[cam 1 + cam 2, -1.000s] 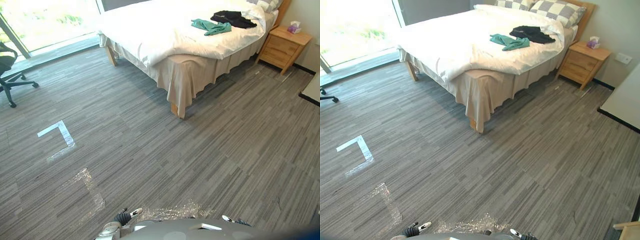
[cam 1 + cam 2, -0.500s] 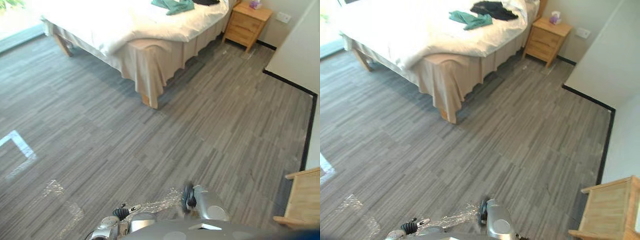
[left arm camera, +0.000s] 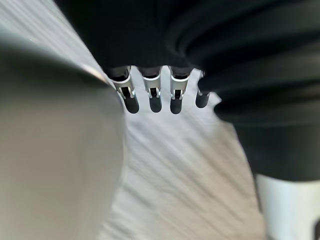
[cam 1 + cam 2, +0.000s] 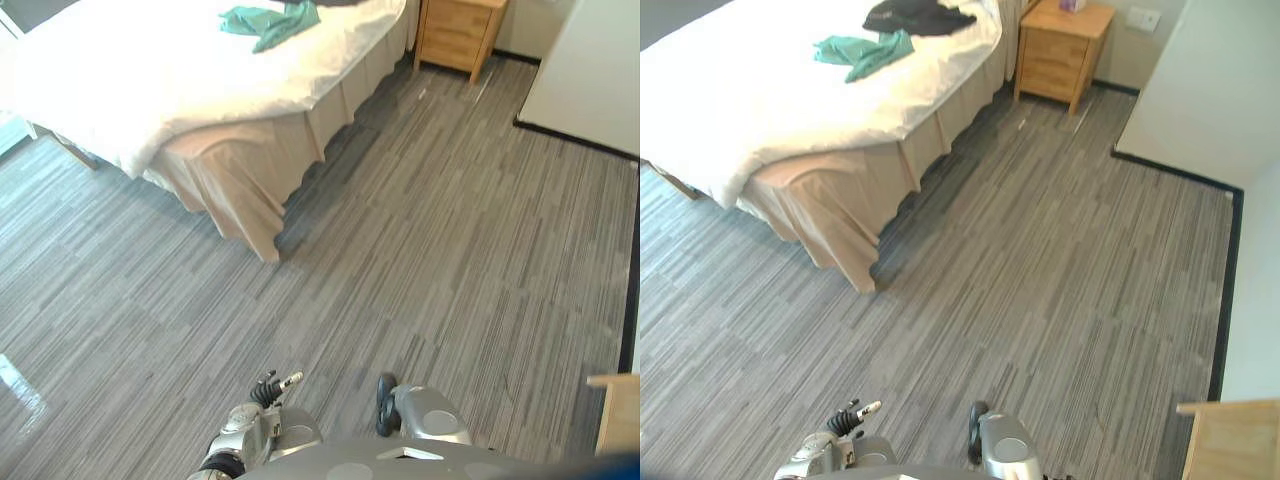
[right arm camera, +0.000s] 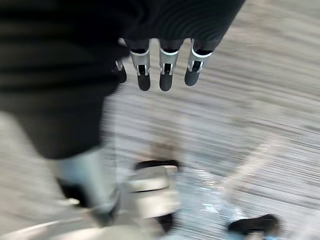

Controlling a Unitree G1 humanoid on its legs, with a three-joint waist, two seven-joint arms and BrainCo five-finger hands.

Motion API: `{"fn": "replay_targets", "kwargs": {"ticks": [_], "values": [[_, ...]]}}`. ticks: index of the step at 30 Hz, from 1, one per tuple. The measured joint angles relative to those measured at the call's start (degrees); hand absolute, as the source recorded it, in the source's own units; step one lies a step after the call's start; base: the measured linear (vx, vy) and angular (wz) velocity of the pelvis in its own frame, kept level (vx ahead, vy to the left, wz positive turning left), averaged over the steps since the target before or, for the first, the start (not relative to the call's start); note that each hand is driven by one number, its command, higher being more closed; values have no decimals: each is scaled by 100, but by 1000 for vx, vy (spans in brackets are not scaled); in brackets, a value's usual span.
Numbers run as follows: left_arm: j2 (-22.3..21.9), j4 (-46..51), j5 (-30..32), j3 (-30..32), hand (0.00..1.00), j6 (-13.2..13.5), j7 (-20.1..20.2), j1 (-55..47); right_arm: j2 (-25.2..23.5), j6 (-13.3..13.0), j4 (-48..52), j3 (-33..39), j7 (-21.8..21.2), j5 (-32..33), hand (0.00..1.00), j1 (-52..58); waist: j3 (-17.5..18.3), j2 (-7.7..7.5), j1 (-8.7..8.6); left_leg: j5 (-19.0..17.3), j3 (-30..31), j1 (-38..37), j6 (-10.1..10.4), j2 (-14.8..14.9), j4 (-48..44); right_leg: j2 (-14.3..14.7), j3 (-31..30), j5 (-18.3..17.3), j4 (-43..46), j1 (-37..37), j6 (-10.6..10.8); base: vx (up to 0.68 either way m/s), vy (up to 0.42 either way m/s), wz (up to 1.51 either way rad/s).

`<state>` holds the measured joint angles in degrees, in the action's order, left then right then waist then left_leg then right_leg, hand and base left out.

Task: Tidy the bed and pick cloth on bed and put in laundry

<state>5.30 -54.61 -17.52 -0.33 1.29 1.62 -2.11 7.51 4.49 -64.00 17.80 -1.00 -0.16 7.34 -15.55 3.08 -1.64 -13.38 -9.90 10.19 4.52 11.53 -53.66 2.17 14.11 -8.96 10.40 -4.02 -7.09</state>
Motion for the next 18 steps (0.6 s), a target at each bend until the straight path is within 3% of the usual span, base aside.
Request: {"fn": "replay_targets", "kwargs": {"ticks": [1, 3, 4, 7, 8, 10, 11, 13, 14, 15, 16, 18], "values": [[-61, 124, -4, 29, 0, 53, 46, -6, 9, -3, 17, 7, -6, -7, 0, -137, -25, -30, 160, -85, -397, 149, -16, -241, 705, -11, -118, -22, -139, -260, 35, 387, -65, -59], [-66, 161, -100, 112, 0, 61, 77, -10, -39, -58, 149, 15, -45, -97, 0, -301, -54, -58, 246, 17, -911, 302, -52, -540, 2011, -45, -210, -80, -434, -654, 136, 420, -25, -40], [-77, 149, -162, 156, 0, 46, 75, -56, -60, -119, 266, 16, -75, -133, 0, -309, -50, -39, 236, 328, -1190, 266, -40, -709, 3065, -62, -205, -134, -654, -943, 229, 441, 8, -11], [-106, 131, -269, 166, 0, 67, 56, -145, -82, -210, 357, -20, -95, -185, 0, -239, -66, 47, 265, 983, -1536, 204, -248, -906, 4651, -15, -11, -374, -1036, -1674, 612, 550, 124, 28], [-112, 126, -376, 168, 0, 98, 57, -159, -80, -237, 355, -44, -98, -221, 0, -207, -62, 52, 288, 1095, -1665, 209, -423, -873, 4756, -16, 108, -558, -1018, -1877, 785, 505, 157, 32], [-105, 101, -395, 215, 0, 153, 55, -157, -81, -247, 354, -135, -96, -242, 0, -226, -7, -19, 322, 1557, -1919, 192, -964, -936, 4668, -154, 166, -760, -928, -1968, 926, 491, 157, 26], [-90, 23, -386, 207, 0, 181, 53, -145, -72, -246, 354, -280, -96, -334, 0, -303, 79, -98, 300, 1552, -2246, 190, -1255, -1135, 4687, -420, 275, -818, -706, -1896, 1017, 664, 237, 28], [-58, -58, -388, 242, 0, 186, 45, -126, -121, -250, 413, -298, -77, -408, 0, -372, 135, -226, 337, 1372, -2266, 67, -1472, -1479, 4775, -746, 332, -815, -49, -1631, 1025, 492, 218, 29], [-52, -74, -382, 278, 0, 174, 39, -119, -165, -249, 400, -247, -59, -438, 0, -373, 139, -269, 349, 1288, -2233, -15, -1563, -1591, 4755, -887, 403, -805, 288, -1582, 1197, 556, 275, 62], [-30, -82, -307, 288, 0, 137, 28, -122, -262, -226, 344, -194, 1, -451, 0, -355, 181, -363, 397, 1051, -1934, -290, -1680, -1839, 4654, -1256, 452, -610, 1709, -1222, 1610, 551, 265, 72], [-29, -90, -286, 286, 0, 136, 30, -124, -254, -231, 349, -166, 18, -451, 0, -353, 196, -380, 397, 936, -1805, -413, -1691, -1902, 4630, -1401, 401, -430, 2422, -994, 1645, 660, 283, 89], [-35, -126, -106, 260, 0, 150, 33, -124, -223, -249, 363, -137, 59, -450, 0, -376, 211, -339, 354, 729, -1238, -934, -1658, -2000, 4676, -1693, 500, -585, 4183, -304, 1557, 584, 170, 113]]}}
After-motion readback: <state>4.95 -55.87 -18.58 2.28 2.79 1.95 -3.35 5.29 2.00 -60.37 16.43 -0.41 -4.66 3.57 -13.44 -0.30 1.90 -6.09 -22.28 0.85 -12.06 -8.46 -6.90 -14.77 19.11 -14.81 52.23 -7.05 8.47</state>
